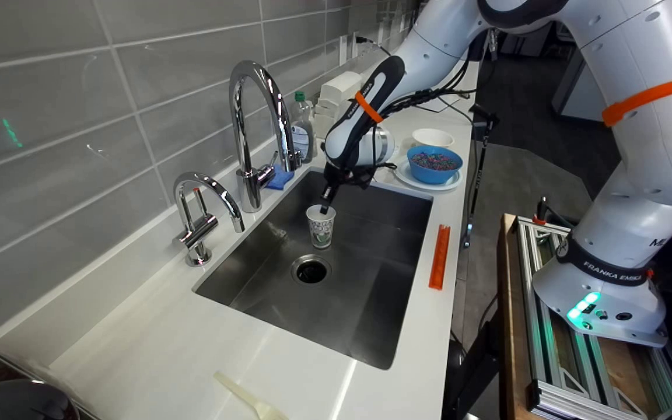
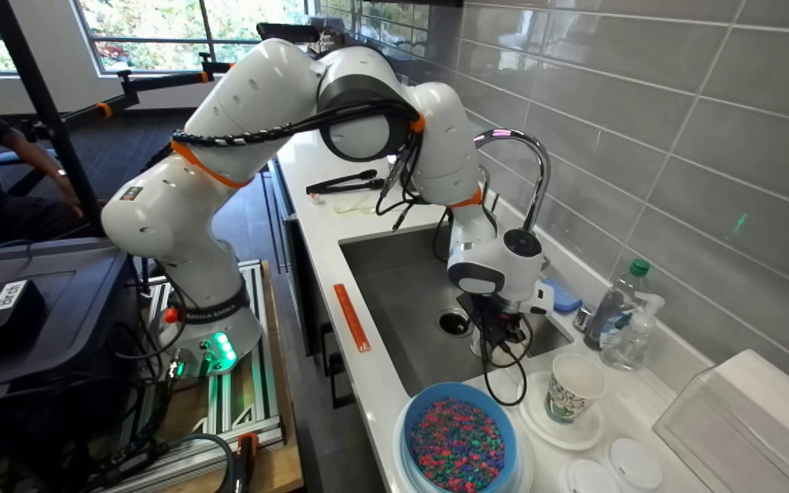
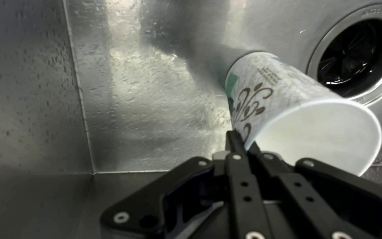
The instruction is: Put the cup inside the sink then pour into it from the other cup
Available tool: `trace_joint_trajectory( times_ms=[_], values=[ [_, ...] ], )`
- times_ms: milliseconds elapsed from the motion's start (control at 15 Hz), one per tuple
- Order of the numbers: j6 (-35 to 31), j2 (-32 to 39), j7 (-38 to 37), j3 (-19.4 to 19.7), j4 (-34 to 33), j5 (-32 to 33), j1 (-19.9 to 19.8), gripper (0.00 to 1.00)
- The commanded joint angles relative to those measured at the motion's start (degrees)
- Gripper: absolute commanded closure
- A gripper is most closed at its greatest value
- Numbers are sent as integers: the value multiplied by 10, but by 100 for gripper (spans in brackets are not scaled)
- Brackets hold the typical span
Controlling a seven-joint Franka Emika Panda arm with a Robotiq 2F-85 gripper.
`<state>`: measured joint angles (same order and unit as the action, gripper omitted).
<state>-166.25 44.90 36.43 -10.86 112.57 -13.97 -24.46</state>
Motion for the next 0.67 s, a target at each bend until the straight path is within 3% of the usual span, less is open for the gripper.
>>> trace_joint_trajectory(
  times_ms=[0,600],
  values=[
    [-25,12,-26,-6,7,30,-10,71],
    [-11,7,-37,-27,7,49,-31,5]
  ],
)
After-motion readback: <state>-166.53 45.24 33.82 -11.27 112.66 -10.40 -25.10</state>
